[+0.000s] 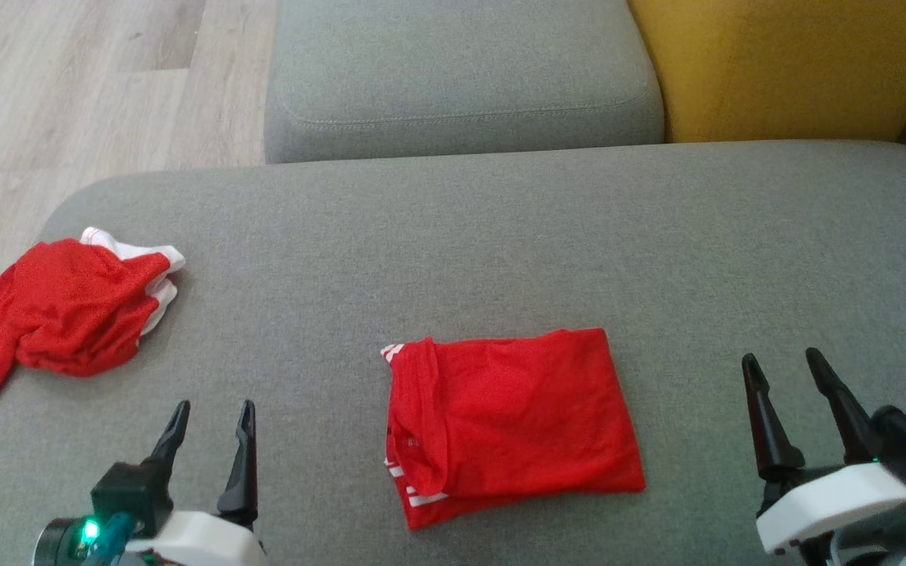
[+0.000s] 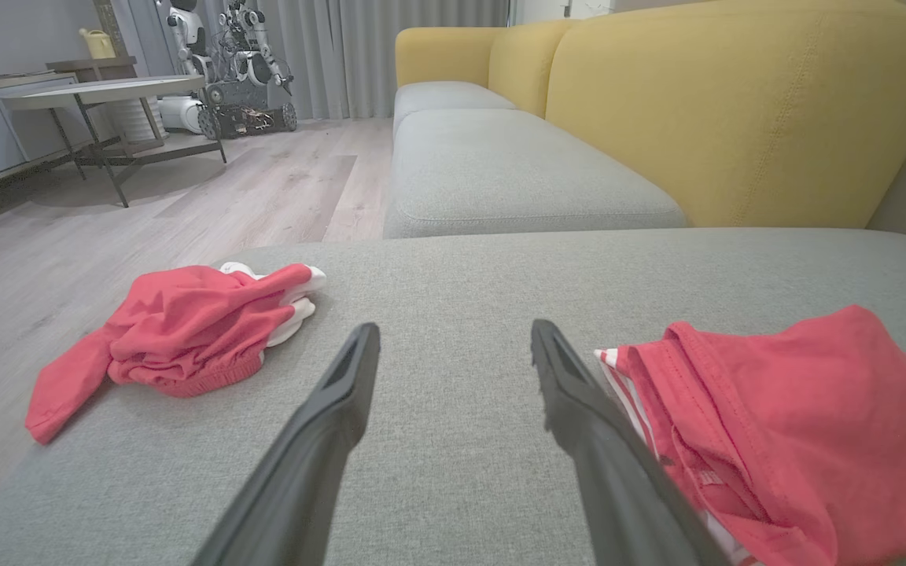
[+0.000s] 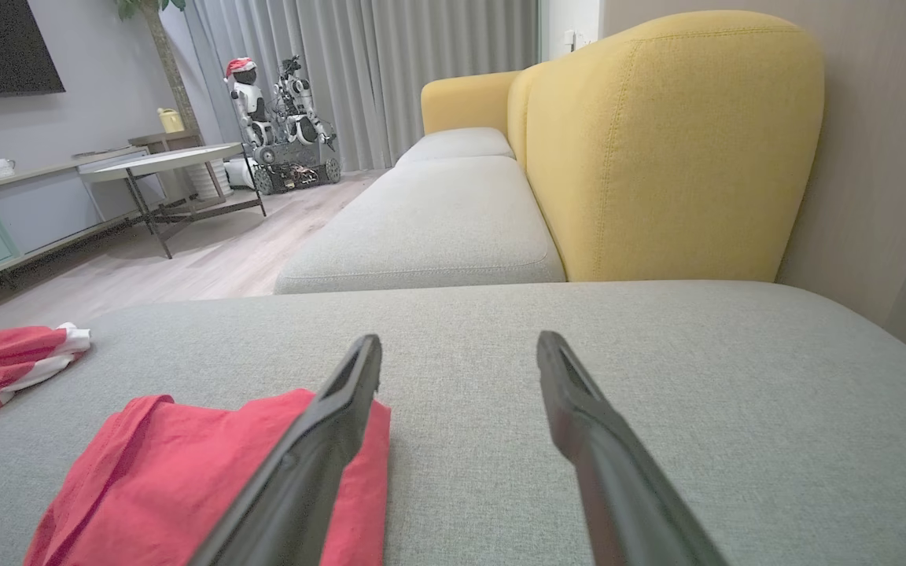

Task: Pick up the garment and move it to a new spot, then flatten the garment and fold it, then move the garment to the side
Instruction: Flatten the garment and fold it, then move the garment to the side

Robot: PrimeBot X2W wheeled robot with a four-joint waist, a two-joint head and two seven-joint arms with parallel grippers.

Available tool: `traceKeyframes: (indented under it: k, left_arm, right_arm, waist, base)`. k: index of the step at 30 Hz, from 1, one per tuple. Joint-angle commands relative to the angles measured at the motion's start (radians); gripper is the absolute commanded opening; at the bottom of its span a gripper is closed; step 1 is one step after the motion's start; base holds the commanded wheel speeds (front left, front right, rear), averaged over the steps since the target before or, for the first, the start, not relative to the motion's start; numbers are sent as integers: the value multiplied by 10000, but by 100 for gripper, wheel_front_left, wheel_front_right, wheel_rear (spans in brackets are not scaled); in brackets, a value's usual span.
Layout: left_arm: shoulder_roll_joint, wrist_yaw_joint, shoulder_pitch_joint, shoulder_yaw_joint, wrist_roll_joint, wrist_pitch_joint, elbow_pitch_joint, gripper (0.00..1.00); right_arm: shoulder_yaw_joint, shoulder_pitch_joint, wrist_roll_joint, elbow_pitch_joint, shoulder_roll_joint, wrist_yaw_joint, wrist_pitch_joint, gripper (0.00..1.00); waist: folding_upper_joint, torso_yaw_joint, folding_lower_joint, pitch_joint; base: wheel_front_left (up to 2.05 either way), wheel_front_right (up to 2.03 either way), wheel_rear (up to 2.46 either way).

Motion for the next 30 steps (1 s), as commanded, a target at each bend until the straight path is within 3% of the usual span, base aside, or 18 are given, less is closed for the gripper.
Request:
traceKeyframes:
  k: [1, 19, 30]
  left_arm:
    - [228, 86, -454, 422, -46, -13, -360, 100]
    - [168, 211, -718, 277, -18, 13, -554, 100]
    - [-137, -172, -1776, 59, -24, -408, -162, 100]
  right_arm:
    - [174, -372, 19, -334, -59, -7, -48, 100]
    - [68, -499, -36, -38, -64, -7, 44, 100]
    - [727, -1487, 156, 2098, -194, -7, 180, 100]
  waist:
    - [0, 6, 0, 8]
    - [0, 230, 0, 242]
    - [0, 1350, 0, 839]
  base:
    - [0, 0, 0]
    - [0, 0, 0]
    - [0, 0, 0]
